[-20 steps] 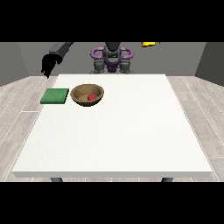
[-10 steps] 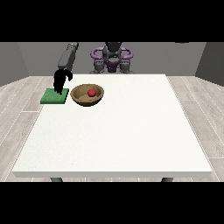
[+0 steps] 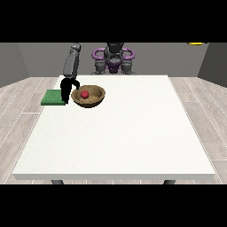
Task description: Pick the cup and pour the ball into the bowl, then pick the bowl and place it on the pad
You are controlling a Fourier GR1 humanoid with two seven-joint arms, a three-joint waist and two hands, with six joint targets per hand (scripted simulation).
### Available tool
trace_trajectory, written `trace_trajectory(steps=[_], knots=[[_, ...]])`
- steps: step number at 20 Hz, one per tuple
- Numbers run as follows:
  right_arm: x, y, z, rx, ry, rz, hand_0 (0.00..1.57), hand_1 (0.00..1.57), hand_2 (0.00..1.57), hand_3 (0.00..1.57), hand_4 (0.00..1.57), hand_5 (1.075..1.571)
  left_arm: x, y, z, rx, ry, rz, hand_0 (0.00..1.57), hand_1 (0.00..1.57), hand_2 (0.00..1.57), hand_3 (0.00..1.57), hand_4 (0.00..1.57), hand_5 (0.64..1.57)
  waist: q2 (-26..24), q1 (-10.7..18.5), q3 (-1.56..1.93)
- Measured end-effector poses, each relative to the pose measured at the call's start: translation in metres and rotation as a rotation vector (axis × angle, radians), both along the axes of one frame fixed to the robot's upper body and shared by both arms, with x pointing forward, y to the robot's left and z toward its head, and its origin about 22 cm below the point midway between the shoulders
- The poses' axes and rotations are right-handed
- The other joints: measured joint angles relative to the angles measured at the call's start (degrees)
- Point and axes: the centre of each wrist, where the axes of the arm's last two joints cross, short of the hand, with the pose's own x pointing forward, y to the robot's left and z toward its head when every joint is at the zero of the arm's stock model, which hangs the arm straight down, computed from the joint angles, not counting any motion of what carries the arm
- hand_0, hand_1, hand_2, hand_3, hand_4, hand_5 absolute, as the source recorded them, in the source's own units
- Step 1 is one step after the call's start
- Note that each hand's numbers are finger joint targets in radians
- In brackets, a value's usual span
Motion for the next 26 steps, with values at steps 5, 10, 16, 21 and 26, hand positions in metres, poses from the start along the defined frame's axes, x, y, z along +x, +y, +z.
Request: trace_trajectory(steps=[5, 10, 16, 21, 26], knots=[[0.004, -0.004, -0.006, 0.005, -0.034, -0.001, 0.00, 0.00, 0.00, 0.00, 0.48, 1.548, -0.014, 0.008, 0.009, 0.006, -0.028, -0.004, 0.00, 0.00, 0.00, 0.00, 1.02, 1.536, 1.62, 0.22, -0.40], [0.007, 0.001, -0.005, -0.006, -0.098, 0.012, 0.00, 0.00, 0.00, 0.00, 0.45, 1.547, -0.024, 0.024, 0.021, 0.006, -0.074, 0.006, 0.00, 0.00, 0.00, 0.00, 1.02, 1.536, 3.25, -0.44, -1.37], [0.014, 0.008, -0.002, -0.039, -0.091, -0.014, 0.00, 0.00, 0.00, 0.00, 0.47, 1.549, -0.029, 0.026, 0.024, 0.009, -0.084, 0.011, 0.00, 0.00, 0.00, 0.00, 1.02, 1.541, 3.62, -0.51, -1.63], [0.025, 0.025, -0.002, -0.029, -0.079, -0.033, 0.88, 0.88, 0.58, 0.00, 0.61, 1.514, -0.034, 0.036, 0.031, 0.006, -0.095, 0.016, 0.00, 0.00, 0.00, 0.00, 1.02, 1.535, 4.36, -0.05, -1.04], [0.015, 0.013, -0.005, -0.081, -0.063, -0.120, 1.57, 1.57, 1.57, 1.57, 0.91, 1.478, -0.042, 0.044, 0.050, 0.002, -0.137, 0.000, 0.00, 0.00, 0.00, 0.00, 1.06, 1.528, 5.56, 1.53, -2.01]])
